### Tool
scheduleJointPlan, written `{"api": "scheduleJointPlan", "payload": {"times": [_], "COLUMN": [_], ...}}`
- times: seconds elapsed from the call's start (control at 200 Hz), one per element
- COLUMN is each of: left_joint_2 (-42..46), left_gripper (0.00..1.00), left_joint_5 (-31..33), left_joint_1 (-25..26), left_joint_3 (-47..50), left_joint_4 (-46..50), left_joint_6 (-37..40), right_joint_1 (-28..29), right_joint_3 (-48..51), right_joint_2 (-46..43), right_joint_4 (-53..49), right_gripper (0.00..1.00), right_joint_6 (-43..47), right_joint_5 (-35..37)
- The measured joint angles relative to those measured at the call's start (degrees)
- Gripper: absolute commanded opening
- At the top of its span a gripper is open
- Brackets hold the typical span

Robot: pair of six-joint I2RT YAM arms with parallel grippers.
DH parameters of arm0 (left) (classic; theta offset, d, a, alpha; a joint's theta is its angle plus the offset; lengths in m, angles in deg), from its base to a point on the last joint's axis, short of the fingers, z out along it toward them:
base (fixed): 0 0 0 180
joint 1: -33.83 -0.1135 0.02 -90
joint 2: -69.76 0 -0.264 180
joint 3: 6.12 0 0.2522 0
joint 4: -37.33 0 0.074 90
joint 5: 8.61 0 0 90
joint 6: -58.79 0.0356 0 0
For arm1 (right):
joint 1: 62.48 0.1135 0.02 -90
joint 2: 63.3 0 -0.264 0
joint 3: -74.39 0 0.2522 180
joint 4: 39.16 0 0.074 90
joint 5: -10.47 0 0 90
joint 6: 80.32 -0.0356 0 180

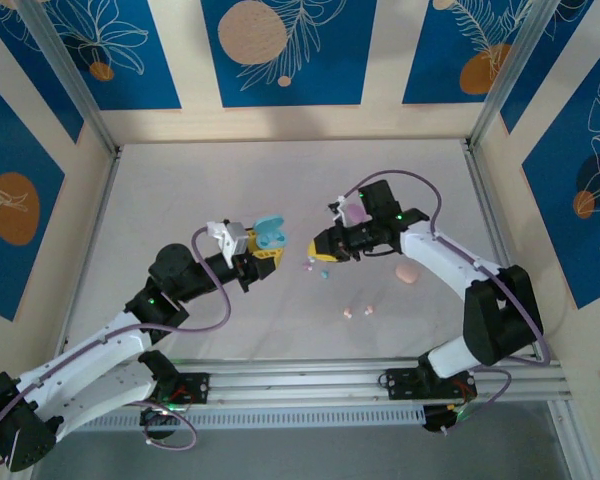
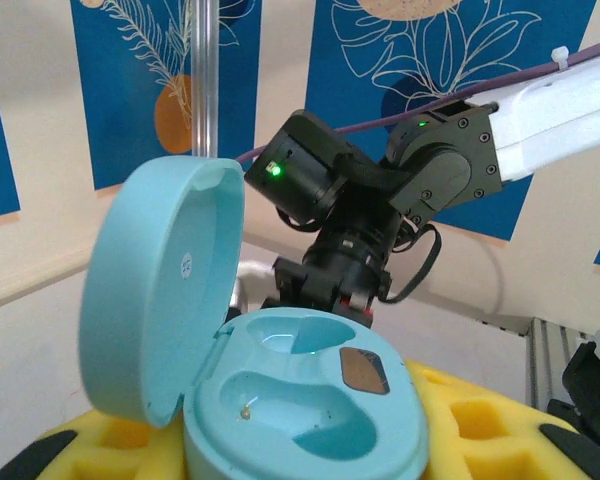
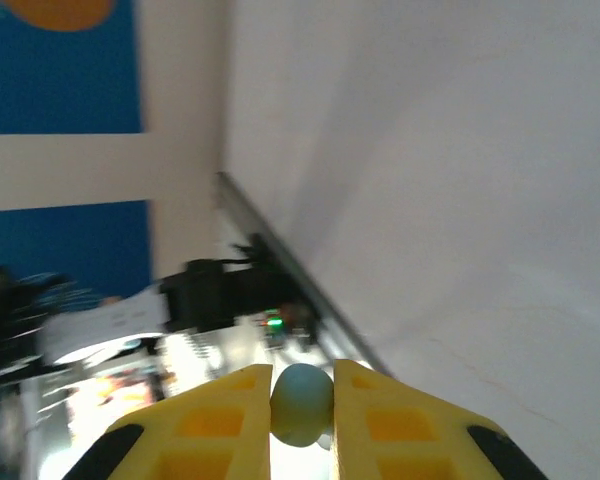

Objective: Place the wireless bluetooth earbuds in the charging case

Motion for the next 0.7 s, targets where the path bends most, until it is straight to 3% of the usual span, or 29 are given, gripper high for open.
{"api": "scheduleJointPlan", "payload": {"times": [0.18,0.325,0.695], "left_joint_2": [-1.07,-1.92,-3.32], "left_gripper": [0.33,0.33,0.34], "left_joint_5": [0.28,0.44,-0.63], "left_joint_1": [0.00,0.00,0.00], "left_joint_3": [-0.04,-0.37,-0.85], "left_joint_4": [1.40,3.08,4.79], "left_joint_6": [1.77,3.17,5.95], "right_joint_1": [-1.66,-1.66,-1.66], "right_joint_3": [0.94,0.94,0.17], "right_joint_2": [-0.76,-3.06,-5.68], "right_joint_4": [8.31,12.52,15.15], "right_gripper": [0.20,0.20,0.21], "right_joint_6": [-3.45,-5.29,-9.57], "right_joint_5": [-15.63,-23.02,-26.62]}}
